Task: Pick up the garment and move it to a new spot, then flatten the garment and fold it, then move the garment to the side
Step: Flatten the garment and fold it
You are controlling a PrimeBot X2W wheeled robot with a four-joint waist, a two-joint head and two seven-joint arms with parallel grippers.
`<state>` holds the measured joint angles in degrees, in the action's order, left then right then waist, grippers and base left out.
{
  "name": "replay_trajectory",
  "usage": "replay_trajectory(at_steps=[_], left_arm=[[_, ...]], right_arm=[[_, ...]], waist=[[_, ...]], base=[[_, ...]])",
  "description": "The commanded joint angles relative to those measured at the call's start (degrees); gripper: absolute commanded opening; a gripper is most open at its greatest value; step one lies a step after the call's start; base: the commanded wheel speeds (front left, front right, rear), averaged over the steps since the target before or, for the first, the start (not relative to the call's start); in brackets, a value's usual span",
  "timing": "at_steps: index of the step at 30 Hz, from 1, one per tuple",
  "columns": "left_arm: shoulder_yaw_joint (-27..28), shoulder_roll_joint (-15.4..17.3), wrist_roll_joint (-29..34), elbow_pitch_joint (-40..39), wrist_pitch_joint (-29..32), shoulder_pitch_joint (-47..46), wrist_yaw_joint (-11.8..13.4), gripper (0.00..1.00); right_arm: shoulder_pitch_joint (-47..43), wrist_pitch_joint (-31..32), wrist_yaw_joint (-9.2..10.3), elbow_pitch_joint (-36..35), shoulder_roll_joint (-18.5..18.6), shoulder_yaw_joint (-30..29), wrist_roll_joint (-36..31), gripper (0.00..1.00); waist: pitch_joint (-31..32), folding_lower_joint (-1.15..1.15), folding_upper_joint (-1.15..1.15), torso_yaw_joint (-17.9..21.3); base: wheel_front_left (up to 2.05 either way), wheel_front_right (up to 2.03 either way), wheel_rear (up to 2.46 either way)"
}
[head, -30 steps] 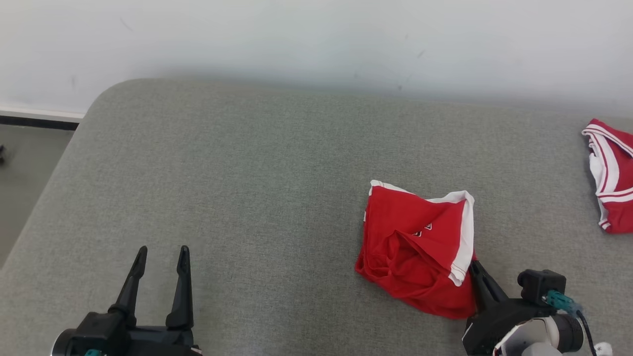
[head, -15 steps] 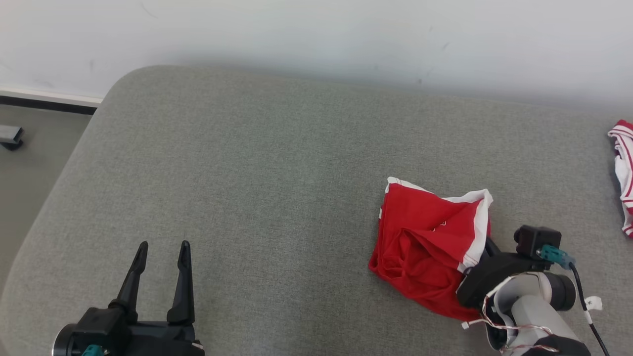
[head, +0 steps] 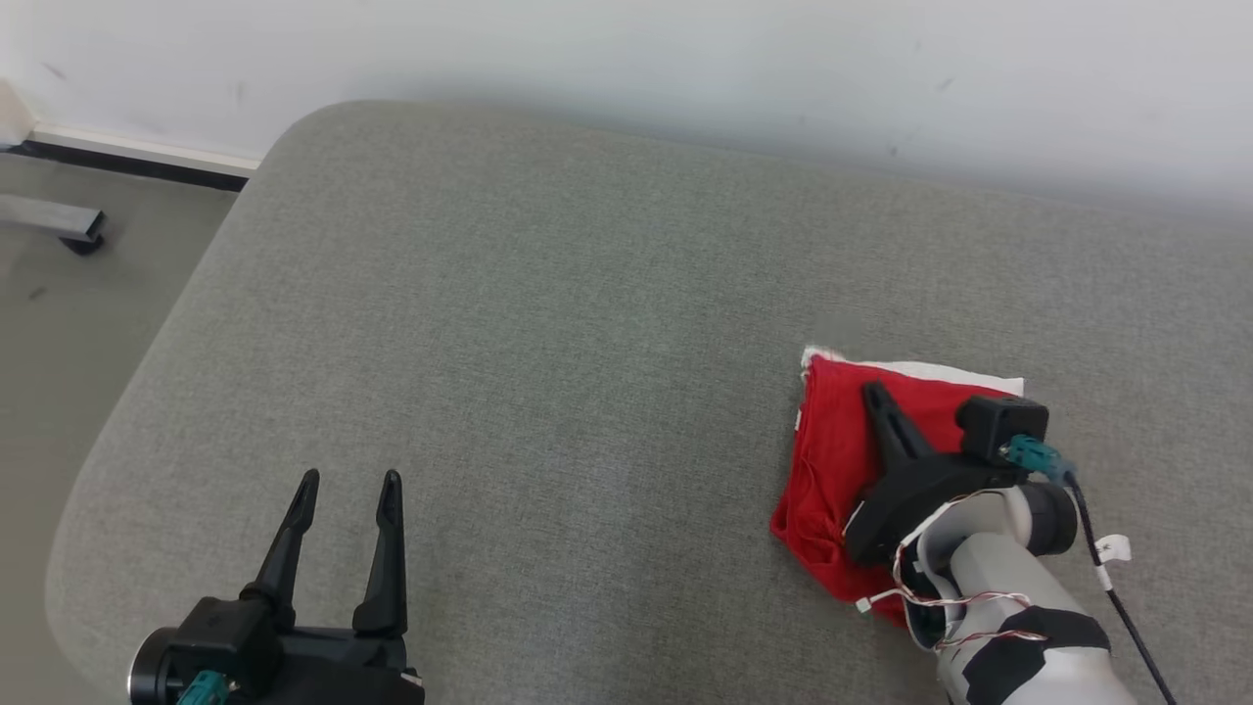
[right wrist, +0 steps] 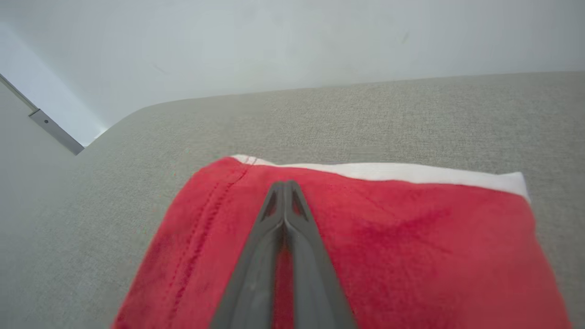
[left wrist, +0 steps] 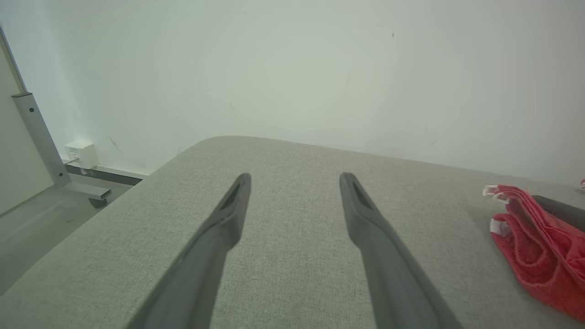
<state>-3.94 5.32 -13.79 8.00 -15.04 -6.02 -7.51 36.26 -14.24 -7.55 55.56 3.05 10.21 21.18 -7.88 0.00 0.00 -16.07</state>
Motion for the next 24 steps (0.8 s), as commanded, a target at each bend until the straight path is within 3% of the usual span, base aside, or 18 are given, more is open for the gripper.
replay_trajectory(at_steps=[1,8,12,24], left_arm=[[-0.17,-0.12,-0.39,0.15,-0.18,-0.71,0.06,1.00],[-0.77,-0.31,-0.66,0.44,-0.18,-1.02,0.06,1.00],[-0.75,-0.32,-0.84,0.57,-0.18,-1.29,0.06,1.00],[0.76,0.24,0.24,0.09,-0.18,0.79,0.07,1.00]], right_arm=[[-0.19,-0.43,0.16,0.09,-0.13,1.36,1.22,0.00],[-3.54,-0.90,0.16,-4.77,-0.15,14.37,10.51,0.00],[-5.18,-0.94,0.17,-8.17,-0.13,17.38,12.87,0.00],[-7.57,-0.97,0.17,-19.19,-0.12,12.30,6.48,0.00]], waist=[[-0.16,0.00,0.00,-0.59],[-0.51,0.00,0.00,-1.49],[-0.67,0.00,0.00,-1.41],[1.82,0.00,0.00,3.05]], base=[[0.00,0.00,0.00],[0.00,0.00,0.00],[0.00,0.00,0.00],[0.00,0.00,0.00]])
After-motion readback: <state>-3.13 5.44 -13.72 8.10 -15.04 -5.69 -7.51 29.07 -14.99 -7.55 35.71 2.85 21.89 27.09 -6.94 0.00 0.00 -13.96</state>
